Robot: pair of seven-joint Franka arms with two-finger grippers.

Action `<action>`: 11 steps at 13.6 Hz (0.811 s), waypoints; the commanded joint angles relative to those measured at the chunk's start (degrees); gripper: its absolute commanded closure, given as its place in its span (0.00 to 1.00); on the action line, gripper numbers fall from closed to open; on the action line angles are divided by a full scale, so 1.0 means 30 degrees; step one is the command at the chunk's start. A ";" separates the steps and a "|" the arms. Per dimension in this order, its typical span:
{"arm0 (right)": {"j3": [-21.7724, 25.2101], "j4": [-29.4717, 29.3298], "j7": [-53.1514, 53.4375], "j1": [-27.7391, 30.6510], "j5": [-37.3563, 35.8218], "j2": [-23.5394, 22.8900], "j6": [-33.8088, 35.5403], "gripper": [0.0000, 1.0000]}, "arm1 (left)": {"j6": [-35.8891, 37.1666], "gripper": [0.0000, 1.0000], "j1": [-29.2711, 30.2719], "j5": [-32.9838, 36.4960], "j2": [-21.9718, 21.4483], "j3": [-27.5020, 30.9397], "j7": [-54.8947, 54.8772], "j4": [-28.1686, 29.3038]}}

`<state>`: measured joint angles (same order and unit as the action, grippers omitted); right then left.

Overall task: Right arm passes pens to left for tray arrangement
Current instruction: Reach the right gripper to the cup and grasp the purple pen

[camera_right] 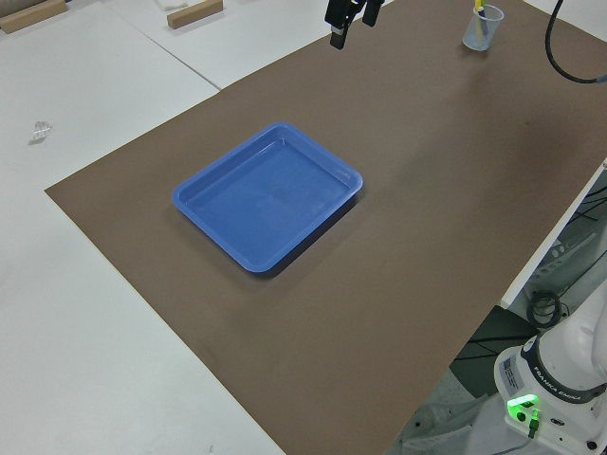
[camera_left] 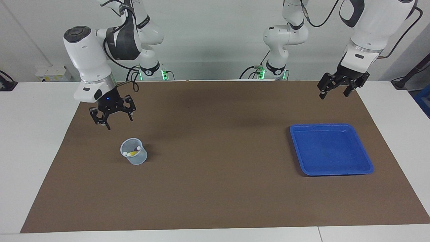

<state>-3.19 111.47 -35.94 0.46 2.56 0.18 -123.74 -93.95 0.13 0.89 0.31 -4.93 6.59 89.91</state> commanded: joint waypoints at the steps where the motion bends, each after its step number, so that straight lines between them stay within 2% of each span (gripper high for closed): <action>1: -0.0022 -0.0417 -0.3918 -0.0649 0.0524 -0.1199 -0.1408 0.20 | 0.0027 0.00 -0.0190 0.0290 -0.0543 0.0209 -0.0059 0.0615; 3: -0.0022 -0.1469 -0.5679 -0.1555 0.0437 -0.2166 -0.1381 0.29 | 0.0027 0.00 -0.0190 0.0290 -0.0543 0.0209 -0.0059 0.0615; 5: -0.0022 -0.1883 -0.5690 -0.1765 0.0580 -0.2609 -0.1468 0.49 | -0.0089 0.00 -0.0190 0.0290 -0.0543 0.0209 -0.0059 0.0615; 9: -0.0022 -0.2382 -0.5483 -0.1443 0.0641 -0.3166 -0.2142 0.52 | 0.0027 0.00 -0.0219 0.0290 -0.0543 0.0209 -0.0059 0.0615; 11: 0.0037 -0.2614 -0.4696 -0.1442 0.0524 -0.3253 -0.1415 0.52 | 0.0027 0.00 -0.0219 0.0261 -0.0543 0.0151 -0.0204 0.0586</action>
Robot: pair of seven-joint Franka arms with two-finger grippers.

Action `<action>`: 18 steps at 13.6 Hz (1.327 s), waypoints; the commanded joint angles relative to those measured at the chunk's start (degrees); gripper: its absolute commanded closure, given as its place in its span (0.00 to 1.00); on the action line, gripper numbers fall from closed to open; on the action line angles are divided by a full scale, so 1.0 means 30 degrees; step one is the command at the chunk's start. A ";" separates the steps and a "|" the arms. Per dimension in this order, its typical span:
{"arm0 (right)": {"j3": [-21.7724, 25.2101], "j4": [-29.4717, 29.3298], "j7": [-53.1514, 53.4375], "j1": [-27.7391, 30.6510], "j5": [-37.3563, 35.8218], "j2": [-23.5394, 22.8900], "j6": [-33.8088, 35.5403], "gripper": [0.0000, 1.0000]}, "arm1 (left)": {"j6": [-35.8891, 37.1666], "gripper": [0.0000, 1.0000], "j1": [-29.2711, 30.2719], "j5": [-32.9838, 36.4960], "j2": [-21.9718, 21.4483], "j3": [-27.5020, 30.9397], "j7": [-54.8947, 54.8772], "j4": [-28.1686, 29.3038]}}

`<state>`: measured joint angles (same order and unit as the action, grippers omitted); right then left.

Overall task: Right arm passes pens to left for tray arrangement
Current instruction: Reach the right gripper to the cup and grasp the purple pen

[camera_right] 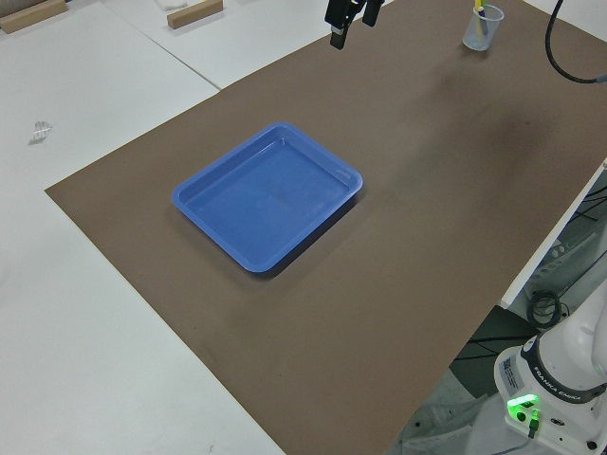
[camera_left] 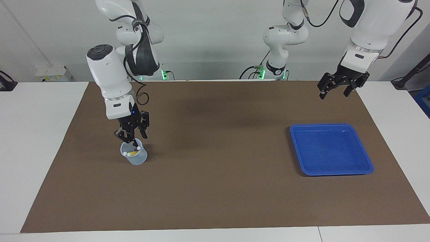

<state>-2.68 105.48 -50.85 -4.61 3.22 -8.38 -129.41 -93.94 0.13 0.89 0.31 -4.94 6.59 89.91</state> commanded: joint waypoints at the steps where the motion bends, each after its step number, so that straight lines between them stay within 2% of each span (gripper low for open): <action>1: -0.0131 -0.1605 0.1585 0.0160 0.0073 -0.1069 0.2193 0.52 | 0.0054 0.00 -0.0422 0.0261 -0.0543 0.0153 -0.0145 0.0615; 4: -0.0189 -0.4771 0.4958 -0.0220 -0.2264 -0.2652 0.5833 0.52 | 0.0025 0.00 -0.0367 0.0261 -0.0543 0.0094 -0.0086 0.0615; 6: -0.0160 -0.5597 0.6717 -0.0251 -0.2711 -0.3590 0.7449 0.40 | -0.0033 0.00 -0.0191 0.0261 -0.0543 0.0152 -0.0086 0.0615; 12: -0.0160 -0.7706 0.9445 -0.0806 -0.4089 -0.6462 0.8126 0.40 | -0.0884 0.00 -0.0190 0.0261 -0.0484 0.0211 -0.0086 0.0527; 18: -0.0160 -0.7767 0.9889 -0.0924 -0.4266 -0.6554 0.8478 0.41 | -0.0620 0.00 -0.0190 0.0261 -0.0513 0.0211 -0.0086 0.0586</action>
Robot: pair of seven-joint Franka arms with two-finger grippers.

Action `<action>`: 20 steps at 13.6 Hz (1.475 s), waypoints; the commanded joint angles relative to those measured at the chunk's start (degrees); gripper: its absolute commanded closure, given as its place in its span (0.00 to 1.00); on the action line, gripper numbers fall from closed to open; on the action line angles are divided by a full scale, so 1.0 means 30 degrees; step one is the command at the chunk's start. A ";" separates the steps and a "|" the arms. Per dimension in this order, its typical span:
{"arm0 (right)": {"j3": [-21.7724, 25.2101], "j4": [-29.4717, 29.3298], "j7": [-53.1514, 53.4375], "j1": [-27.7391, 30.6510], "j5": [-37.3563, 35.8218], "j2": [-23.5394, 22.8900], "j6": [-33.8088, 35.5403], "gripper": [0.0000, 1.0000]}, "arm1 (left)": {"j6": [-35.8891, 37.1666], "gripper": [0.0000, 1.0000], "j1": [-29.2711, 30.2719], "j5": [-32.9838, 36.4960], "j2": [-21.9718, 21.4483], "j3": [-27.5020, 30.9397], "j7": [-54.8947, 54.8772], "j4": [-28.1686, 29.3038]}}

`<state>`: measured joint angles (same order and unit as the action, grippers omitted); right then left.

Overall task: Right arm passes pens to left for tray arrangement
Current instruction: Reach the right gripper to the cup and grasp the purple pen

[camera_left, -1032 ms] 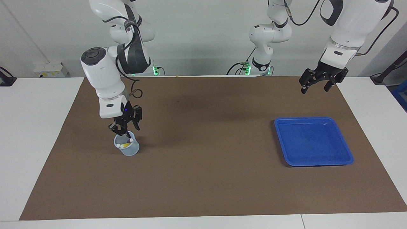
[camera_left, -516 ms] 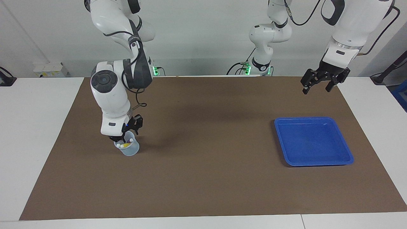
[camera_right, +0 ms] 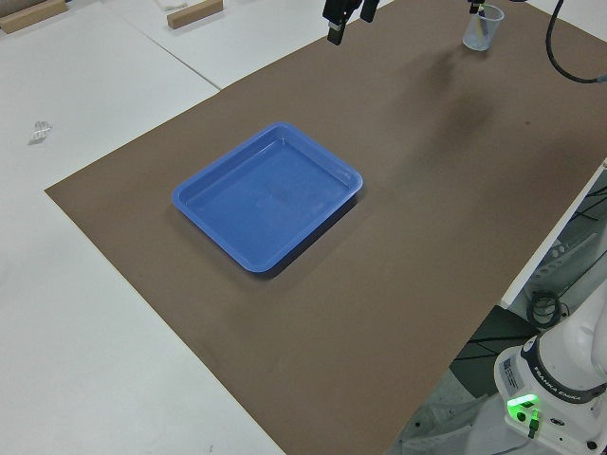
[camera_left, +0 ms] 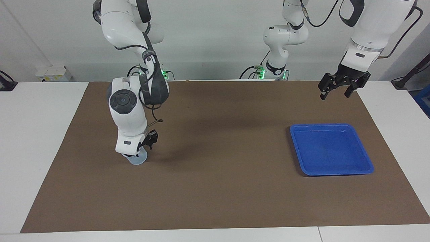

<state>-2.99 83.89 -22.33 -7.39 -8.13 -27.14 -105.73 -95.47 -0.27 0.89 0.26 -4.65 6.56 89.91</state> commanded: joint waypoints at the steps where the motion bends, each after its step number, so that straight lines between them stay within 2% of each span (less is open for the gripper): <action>1: -0.0058 -0.0601 0.0411 0.0002 -0.0543 -0.0270 0.0818 0.42 | -0.0082 0.00 -0.0027 0.0261 -0.0496 0.0113 -0.0165 0.0616; 6: -0.0029 -0.0572 0.1261 0.0032 -0.0572 -0.0211 0.1113 0.51 | -0.0081 0.00 -0.0027 0.0261 -0.0525 0.0143 -0.0137 0.0646; 14: 0.0059 -0.0279 0.1903 0.0237 -0.0573 -0.0211 0.0997 0.60 | -0.0082 0.00 -0.0085 0.0261 -0.0525 0.0113 -0.0137 0.0617; 20: 0.0059 0.0101 0.1964 0.0295 -0.0573 -0.0153 0.0733 0.62 | -0.0170 0.00 -0.0056 0.0261 -0.0525 0.0143 -0.0166 0.0616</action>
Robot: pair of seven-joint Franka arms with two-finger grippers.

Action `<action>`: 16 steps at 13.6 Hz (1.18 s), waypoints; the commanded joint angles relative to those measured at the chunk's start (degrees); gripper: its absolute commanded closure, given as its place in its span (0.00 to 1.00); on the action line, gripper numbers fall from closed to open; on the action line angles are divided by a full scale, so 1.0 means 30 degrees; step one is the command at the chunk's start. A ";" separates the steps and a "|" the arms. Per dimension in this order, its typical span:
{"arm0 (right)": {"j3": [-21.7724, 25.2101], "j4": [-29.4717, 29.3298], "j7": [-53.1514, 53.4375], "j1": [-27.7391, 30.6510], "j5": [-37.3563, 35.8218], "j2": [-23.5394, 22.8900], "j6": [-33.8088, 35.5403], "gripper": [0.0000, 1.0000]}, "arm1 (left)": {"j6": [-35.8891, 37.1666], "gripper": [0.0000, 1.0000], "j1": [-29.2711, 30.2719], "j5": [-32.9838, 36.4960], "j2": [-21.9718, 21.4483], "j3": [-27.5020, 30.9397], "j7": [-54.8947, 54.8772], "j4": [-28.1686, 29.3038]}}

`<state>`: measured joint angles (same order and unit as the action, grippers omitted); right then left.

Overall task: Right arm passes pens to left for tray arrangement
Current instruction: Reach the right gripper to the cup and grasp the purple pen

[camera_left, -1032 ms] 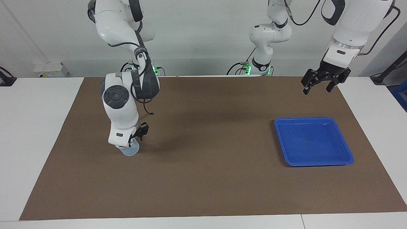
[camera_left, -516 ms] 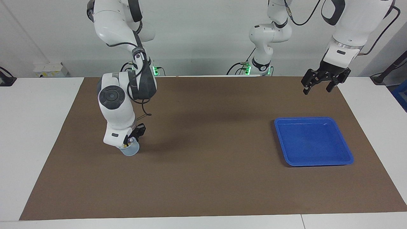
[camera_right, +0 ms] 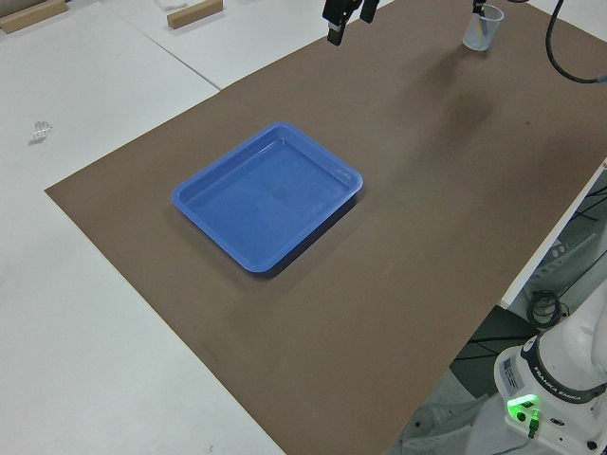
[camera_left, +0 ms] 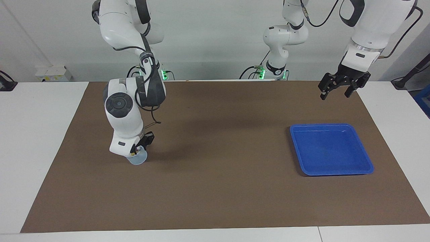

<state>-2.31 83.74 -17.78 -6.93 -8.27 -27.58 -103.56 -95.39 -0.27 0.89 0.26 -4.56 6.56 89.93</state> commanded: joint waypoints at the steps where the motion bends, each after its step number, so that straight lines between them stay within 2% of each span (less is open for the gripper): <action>1: -0.0167 0.0268 0.0476 0.0143 -0.0525 0.0024 0.0009 0.62 | -0.0108 0.00 -0.0056 0.0261 -0.0525 0.0114 -0.0136 0.0609; 7: -0.0167 0.0474 0.0681 0.0114 -0.0525 0.0112 0.0009 0.68 | -0.0108 0.00 -0.0115 0.0261 -0.0525 0.0085 -0.0077 0.0609; 10: -0.0138 0.0563 0.0682 0.0143 -0.0670 0.0112 -0.0021 0.79 | -0.0107 0.00 -0.0057 0.0261 -0.0525 0.0085 -0.0077 0.0638; 13: -0.0138 0.0592 0.0536 0.0290 -0.0964 0.0142 0.0008 0.98 | -0.0020 0.00 -0.0056 0.0261 -0.0525 0.0114 -0.0165 0.0638; 16: -0.0138 0.0504 0.0476 0.0319 -0.1227 0.0258 0.0009 1.00 | -0.0050 0.00 -0.0027 0.0261 -0.0525 0.0114 -0.0078 0.0638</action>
<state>-2.26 84.53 -17.18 -6.71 -9.70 -27.50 -103.67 -95.39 -0.27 0.89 0.26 -4.55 6.56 89.94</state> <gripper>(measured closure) 0.828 0.000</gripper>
